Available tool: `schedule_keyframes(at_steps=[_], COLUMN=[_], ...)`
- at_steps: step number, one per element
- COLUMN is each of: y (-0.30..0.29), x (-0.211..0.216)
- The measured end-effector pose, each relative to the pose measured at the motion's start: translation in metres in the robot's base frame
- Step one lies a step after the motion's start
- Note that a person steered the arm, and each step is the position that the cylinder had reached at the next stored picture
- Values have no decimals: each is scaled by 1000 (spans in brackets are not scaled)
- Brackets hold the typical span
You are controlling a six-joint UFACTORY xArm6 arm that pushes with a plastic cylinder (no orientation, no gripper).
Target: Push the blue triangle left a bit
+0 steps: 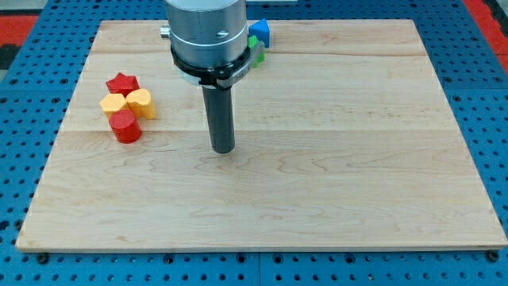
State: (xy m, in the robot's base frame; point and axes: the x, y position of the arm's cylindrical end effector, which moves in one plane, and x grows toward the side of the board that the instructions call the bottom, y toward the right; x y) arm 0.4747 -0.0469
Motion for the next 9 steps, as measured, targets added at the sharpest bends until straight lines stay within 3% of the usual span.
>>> schedule_keyframes(at_steps=[6, 8, 9], y=[31, 102, 109], x=[3, -67, -112])
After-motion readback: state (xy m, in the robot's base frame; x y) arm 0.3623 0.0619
